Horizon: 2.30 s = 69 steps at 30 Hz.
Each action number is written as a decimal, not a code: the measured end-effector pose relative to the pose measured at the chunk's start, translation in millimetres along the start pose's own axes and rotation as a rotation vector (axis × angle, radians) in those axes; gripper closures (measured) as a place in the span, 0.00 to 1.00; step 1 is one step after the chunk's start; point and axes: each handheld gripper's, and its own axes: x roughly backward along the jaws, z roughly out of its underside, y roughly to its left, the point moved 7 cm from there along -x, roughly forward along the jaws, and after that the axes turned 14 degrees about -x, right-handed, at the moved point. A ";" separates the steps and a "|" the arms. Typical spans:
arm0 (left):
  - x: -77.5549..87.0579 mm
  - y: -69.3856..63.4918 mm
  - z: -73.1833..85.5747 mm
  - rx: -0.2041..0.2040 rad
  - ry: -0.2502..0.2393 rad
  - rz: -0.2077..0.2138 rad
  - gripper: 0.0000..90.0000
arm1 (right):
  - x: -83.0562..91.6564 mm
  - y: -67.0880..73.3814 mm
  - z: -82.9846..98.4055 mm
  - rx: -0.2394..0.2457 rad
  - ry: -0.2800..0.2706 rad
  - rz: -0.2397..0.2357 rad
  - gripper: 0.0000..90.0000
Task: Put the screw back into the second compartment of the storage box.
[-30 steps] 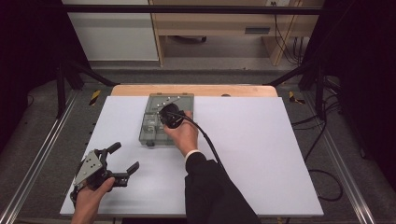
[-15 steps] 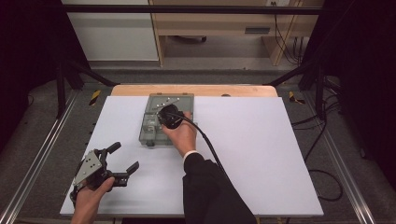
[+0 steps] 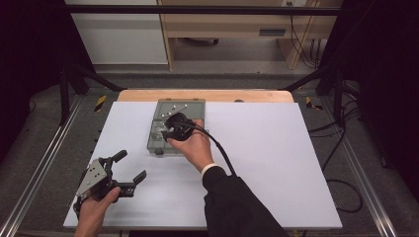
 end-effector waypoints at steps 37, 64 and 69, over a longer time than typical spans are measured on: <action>0.3 1.3 1.7 -0.003 0.003 -0.003 0.01 | 105.2 -35.7 86.5 0.044 0.165 0.069 0.12; 0.4 1.2 2.6 -0.007 0.013 -0.003 0.01 | 102.7 -50.7 147.5 0.030 0.333 0.059 0.52; 0.1 1.0 2.9 -0.004 0.015 -0.002 0.01 | 101.9 -46.7 156.7 0.045 0.355 0.034 0.66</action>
